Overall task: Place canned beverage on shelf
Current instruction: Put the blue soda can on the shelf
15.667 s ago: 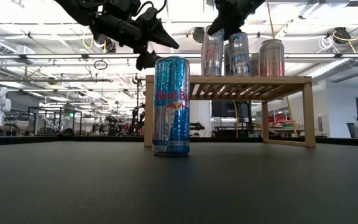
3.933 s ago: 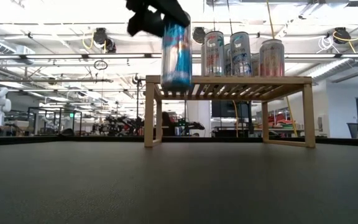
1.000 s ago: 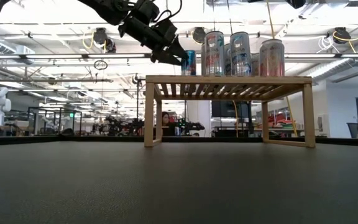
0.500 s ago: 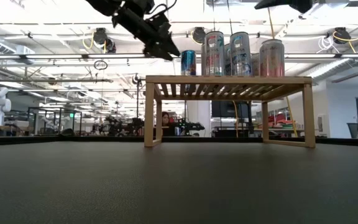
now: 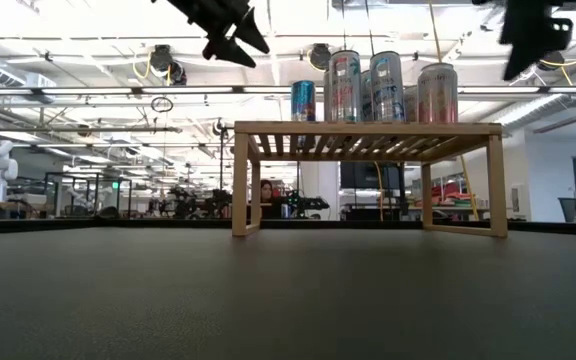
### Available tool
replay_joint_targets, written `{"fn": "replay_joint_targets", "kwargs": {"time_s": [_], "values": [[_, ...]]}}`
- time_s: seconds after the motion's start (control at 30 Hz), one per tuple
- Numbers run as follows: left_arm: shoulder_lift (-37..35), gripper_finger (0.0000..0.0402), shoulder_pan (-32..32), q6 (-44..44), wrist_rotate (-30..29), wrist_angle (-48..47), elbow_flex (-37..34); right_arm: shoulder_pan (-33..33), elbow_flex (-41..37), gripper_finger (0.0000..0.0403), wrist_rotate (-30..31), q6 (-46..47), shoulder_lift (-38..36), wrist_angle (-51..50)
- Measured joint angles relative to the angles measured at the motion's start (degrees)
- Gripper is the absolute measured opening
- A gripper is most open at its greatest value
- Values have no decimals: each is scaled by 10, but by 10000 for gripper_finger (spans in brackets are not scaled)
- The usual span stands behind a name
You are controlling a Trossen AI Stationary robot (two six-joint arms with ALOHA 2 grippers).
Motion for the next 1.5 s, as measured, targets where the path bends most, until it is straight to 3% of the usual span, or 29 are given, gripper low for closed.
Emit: {"fn": "replay_joint_targets", "kwargs": {"time_s": [0.13,0.43,0.6,0.9,1.2,1.4,1.5], "values": [[0,322,-31,-40,-12,-14,0,0,0,313,-22,-18,12,-37],[0,322,-166,-111,-158,24,-33,58,0,313,-1,-52,1,-30],[0,322,-247,-178,-230,72,-74,106,0,313,-58,-60,-24,-17],[1,322,-357,-271,-263,187,-165,213,-1,313,-196,-57,2,6],[1,322,-403,-285,-271,208,-192,299,-1,313,-193,-12,74,58],[1,322,-406,-245,-271,208,-193,318,36,313,-192,130,116,11],[1,322,-401,-212,-269,208,-193,319,88,313,-150,174,132,-31]]}}
